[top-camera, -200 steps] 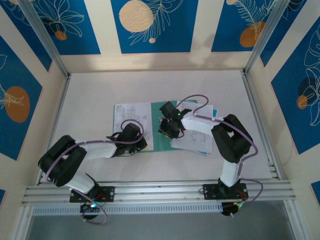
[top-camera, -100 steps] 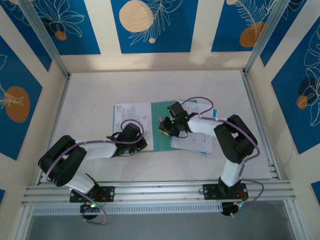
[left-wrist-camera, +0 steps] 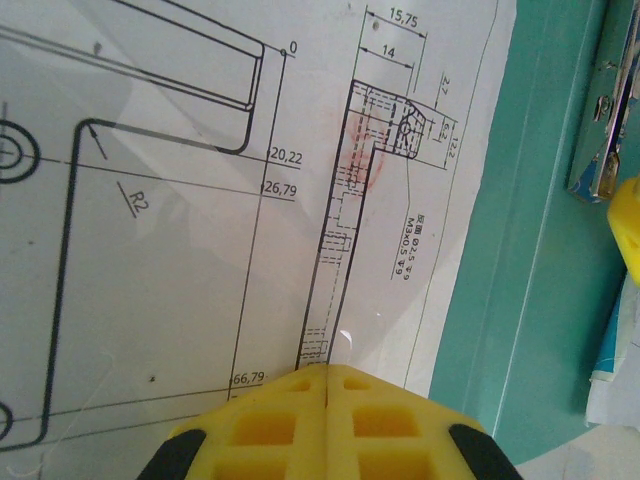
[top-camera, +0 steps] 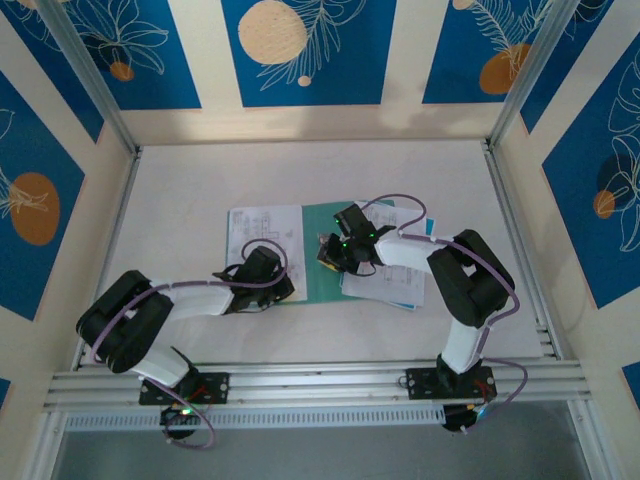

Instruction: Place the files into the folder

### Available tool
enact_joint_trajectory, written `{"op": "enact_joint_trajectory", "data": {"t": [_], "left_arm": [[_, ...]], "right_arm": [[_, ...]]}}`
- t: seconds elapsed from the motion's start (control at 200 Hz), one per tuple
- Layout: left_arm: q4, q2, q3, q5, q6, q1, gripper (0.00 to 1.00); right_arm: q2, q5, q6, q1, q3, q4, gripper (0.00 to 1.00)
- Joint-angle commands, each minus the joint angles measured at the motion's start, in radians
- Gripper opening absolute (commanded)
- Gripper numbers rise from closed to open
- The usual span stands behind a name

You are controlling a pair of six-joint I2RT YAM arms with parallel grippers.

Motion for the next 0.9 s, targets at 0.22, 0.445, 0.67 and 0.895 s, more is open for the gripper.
{"op": "enact_joint_trajectory", "data": {"t": [0.22, 0.445, 0.67, 0.895], "left_arm": [[-0.094, 0.017, 0.0, -0.019, 0.015, -0.011, 0.0], [-0.102, 0.015, -0.001, -0.019, 0.018, -0.01, 0.0], [-0.104, 0.013, 0.0, -0.017, 0.02, -0.012, 0.0], [-0.114, 0.009, 0.002, -0.023, 0.02, -0.011, 0.0]], "right_arm": [[0.021, 0.016, 0.01, 0.007, -0.016, -0.016, 0.27], [0.056, 0.002, 0.009, 0.008, 0.015, 0.001, 0.23], [0.059, -0.003, 0.018, 0.002, 0.009, 0.014, 0.16], [0.059, 0.0, 0.025, -0.007, -0.005, 0.003, 0.07]]}}
